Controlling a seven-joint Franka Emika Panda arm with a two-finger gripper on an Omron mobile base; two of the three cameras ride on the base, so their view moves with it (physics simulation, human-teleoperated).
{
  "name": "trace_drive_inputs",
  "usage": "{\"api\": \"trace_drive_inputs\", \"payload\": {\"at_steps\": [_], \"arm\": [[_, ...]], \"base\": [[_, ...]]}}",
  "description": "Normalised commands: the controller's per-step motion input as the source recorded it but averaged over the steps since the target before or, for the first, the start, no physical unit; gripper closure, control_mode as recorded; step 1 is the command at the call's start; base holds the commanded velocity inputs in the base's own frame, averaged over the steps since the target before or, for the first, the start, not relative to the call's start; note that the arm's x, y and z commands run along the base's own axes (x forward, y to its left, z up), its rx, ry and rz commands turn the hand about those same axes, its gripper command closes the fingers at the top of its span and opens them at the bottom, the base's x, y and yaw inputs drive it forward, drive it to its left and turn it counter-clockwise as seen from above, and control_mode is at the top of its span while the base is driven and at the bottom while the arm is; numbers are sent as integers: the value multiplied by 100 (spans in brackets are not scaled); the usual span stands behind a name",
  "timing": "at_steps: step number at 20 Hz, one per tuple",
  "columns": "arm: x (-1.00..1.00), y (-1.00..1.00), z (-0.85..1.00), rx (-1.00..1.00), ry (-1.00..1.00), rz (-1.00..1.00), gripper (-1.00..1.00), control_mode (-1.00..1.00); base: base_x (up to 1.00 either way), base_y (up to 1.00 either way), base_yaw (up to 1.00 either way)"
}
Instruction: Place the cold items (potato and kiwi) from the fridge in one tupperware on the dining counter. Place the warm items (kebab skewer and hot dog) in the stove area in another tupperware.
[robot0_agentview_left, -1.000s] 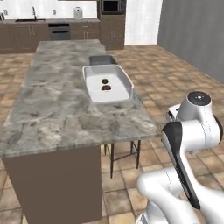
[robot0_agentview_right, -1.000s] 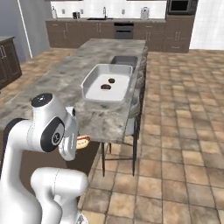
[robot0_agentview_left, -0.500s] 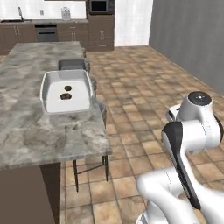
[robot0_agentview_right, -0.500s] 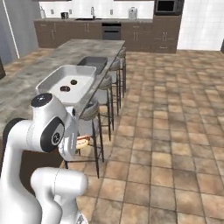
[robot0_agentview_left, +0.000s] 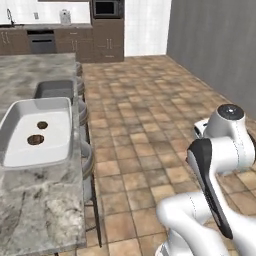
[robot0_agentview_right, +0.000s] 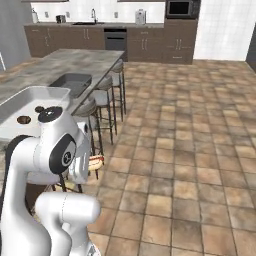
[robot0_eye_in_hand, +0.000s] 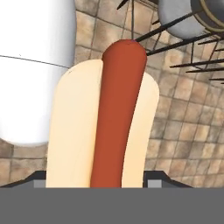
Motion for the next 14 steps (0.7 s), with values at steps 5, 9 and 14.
{"api": "trace_drive_inputs", "payload": {"at_steps": [5, 9, 14], "arm": [[0, 0, 0, 0, 0, 0, 100, 100], [0, 0, 0, 0, 0, 0, 100, 100], [0, 0, 0, 0, 0, 0, 100, 100]], "base": [[100, 4, 10], [100, -27, 1], [100, 0, 0]]}}
